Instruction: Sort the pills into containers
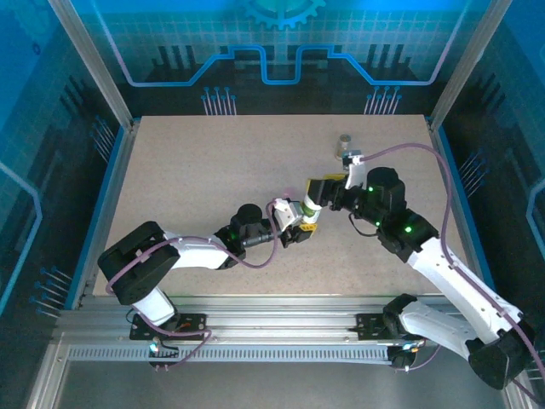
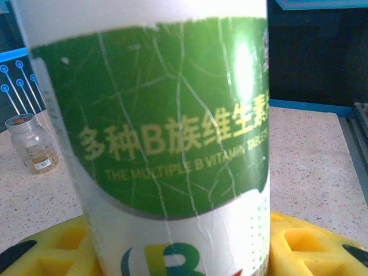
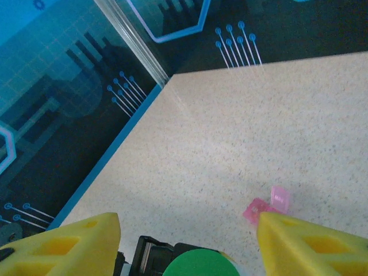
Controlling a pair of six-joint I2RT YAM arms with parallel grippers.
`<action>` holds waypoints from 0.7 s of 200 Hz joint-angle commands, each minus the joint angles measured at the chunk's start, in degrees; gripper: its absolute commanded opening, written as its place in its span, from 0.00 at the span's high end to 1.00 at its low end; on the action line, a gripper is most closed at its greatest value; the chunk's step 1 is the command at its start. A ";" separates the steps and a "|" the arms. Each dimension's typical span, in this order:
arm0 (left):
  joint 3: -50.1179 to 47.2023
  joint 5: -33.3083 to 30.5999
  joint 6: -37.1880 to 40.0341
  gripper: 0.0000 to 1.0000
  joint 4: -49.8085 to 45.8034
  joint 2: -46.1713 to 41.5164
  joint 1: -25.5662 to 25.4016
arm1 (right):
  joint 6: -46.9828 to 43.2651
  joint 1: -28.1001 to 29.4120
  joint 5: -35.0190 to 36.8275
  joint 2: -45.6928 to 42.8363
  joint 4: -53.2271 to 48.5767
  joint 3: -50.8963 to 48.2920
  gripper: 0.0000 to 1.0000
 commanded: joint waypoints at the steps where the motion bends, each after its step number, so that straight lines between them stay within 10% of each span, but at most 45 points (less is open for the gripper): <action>1: 1.96 0.23 -1.30 1.00 1.03 -0.29 -0.24 | 0.57 1.41 0.71 2.00 0.59 0.31 0.33; 91: 2.49 0.93 -1.74 1.00 0.54 -0.11 -0.32 | 1.02 2.96 3.73 5.78 3.22 -0.04 0.31; 140: 2.65 1.72 -1.67 1.00 -0.09 -0.72 -0.33 | -0.24 3.03 6.53 5.89 3.05 -0.21 0.60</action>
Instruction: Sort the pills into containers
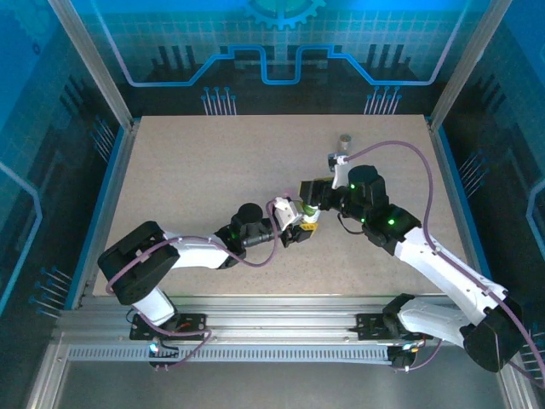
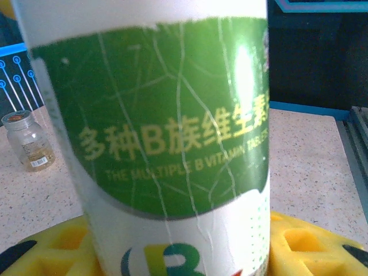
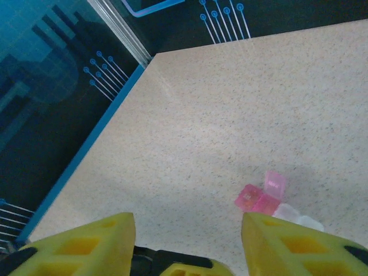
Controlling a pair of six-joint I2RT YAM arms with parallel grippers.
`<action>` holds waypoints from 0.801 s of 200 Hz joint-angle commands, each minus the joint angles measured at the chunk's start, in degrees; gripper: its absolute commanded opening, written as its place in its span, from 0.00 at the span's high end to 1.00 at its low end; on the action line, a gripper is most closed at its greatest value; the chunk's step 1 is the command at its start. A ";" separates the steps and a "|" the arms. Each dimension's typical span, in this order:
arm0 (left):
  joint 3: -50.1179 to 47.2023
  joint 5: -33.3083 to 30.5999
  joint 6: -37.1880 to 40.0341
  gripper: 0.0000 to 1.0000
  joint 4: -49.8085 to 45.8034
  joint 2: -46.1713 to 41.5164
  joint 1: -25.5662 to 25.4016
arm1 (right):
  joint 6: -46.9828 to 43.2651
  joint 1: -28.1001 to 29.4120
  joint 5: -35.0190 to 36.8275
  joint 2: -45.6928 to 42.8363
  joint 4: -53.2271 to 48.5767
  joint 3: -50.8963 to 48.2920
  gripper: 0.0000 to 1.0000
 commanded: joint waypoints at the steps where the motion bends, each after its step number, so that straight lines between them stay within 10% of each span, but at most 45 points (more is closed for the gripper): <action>1: 1.96 1.51 -0.61 1.00 0.87 -0.72 -0.30 | -0.59 0.80 2.38 -0.05 1.04 -0.15 0.60; 62: 1.96 2.23 -0.34 1.00 -0.47 -1.42 -0.28 | -5.14 0.95 5.36 -0.67 -0.29 -0.17 1.00; 160: 1.99 2.22 0.37 1.00 -3.56 -1.69 -0.28 | -22.32 3.17 18.63 -2.96 -9.00 2.67 1.00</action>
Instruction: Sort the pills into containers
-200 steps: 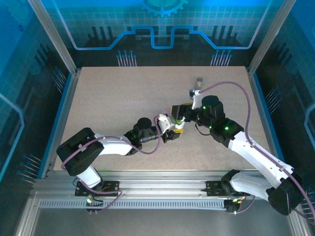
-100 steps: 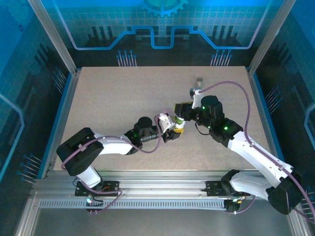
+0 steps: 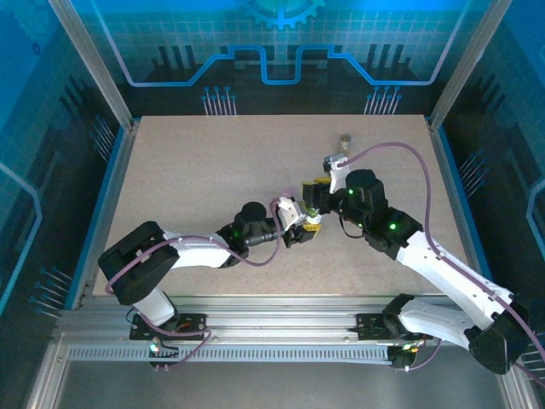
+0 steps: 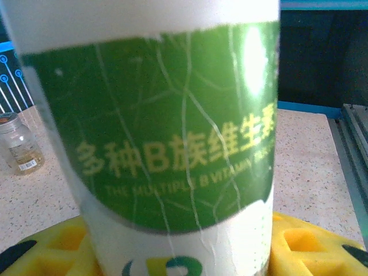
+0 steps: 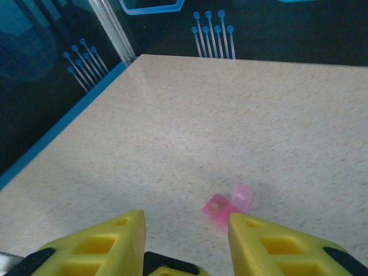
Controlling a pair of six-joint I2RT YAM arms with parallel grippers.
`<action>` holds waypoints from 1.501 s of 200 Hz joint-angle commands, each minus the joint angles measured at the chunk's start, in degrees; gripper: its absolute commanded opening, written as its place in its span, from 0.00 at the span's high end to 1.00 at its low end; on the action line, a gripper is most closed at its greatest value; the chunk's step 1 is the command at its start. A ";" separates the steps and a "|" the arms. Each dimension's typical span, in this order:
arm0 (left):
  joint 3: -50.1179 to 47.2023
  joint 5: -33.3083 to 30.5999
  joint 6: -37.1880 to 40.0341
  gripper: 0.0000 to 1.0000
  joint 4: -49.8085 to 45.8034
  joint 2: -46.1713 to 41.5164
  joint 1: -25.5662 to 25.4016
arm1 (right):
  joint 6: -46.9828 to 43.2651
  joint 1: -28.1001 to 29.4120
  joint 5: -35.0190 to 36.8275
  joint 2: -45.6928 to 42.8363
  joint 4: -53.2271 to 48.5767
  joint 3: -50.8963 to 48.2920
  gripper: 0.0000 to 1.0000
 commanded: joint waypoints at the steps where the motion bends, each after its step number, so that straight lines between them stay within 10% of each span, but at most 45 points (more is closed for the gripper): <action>1: 0.47 1.56 0.10 1.00 -0.96 -1.67 0.29 | -10.05 -0.28 9.83 -1.03 -5.54 1.64 1.00; 79: 1.03 1.12 0.21 1.00 -1.94 -1.17 0.29 | -14.95 1.25 11.23 -0.51 -9.37 5.79 1.00; 166: 2.26 0.41 0.09 1.00 -3.79 0.00 0.28 | -7.44 1.57 -2.08 -2.17 -7.56 9.28 0.47; 221: 1.38 -0.29 0.04 1.00 -2.71 -0.04 0.29 | -4.54 -0.61 -3.90 -3.01 -11.01 11.93 0.38; 300: -1.47 -3.42 1.29 1.00 -0.48 -2.12 0.64 | 3.29 -21.68 -9.03 -6.38 -9.22 -3.42 0.39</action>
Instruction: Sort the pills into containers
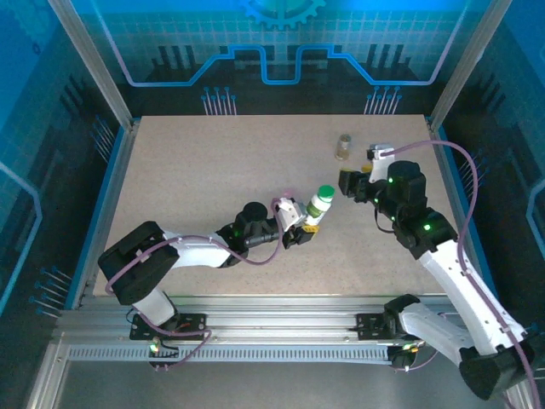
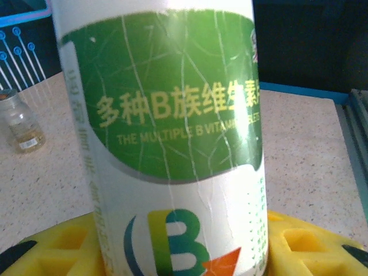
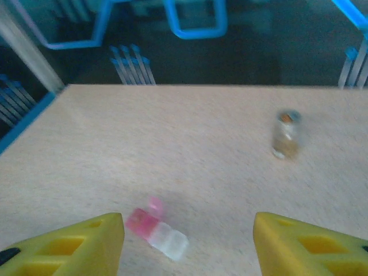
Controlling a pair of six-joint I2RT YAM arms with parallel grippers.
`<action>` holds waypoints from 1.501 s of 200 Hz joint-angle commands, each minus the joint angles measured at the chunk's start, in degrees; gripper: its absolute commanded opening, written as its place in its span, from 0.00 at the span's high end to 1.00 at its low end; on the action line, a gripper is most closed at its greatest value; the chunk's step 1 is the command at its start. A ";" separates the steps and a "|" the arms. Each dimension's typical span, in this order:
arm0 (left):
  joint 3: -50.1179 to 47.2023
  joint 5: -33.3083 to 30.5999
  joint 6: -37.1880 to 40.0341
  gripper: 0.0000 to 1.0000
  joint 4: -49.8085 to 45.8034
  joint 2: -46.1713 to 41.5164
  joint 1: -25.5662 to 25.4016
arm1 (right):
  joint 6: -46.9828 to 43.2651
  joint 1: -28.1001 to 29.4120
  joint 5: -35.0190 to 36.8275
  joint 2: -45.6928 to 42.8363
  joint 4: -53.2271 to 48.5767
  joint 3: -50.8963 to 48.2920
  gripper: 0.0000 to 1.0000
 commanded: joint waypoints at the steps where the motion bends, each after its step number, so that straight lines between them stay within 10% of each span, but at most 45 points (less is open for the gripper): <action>1: -1.02 -1.91 1.00 1.00 2.55 -2.05 0.53 | 4.77 -3.78 -5.88 0.58 0.80 -5.30 0.39; 163: 4.31 0.35 1.88 1.00 -5.32 0.67 -0.03 | 8.72 0.99 -17.48 5.23 7.67 -1.59 0.37; 300: 6.37 -2.19 3.61 1.00 -9.02 -0.39 -0.35 | -6.96 14.26 4.76 17.03 -10.35 6.35 0.28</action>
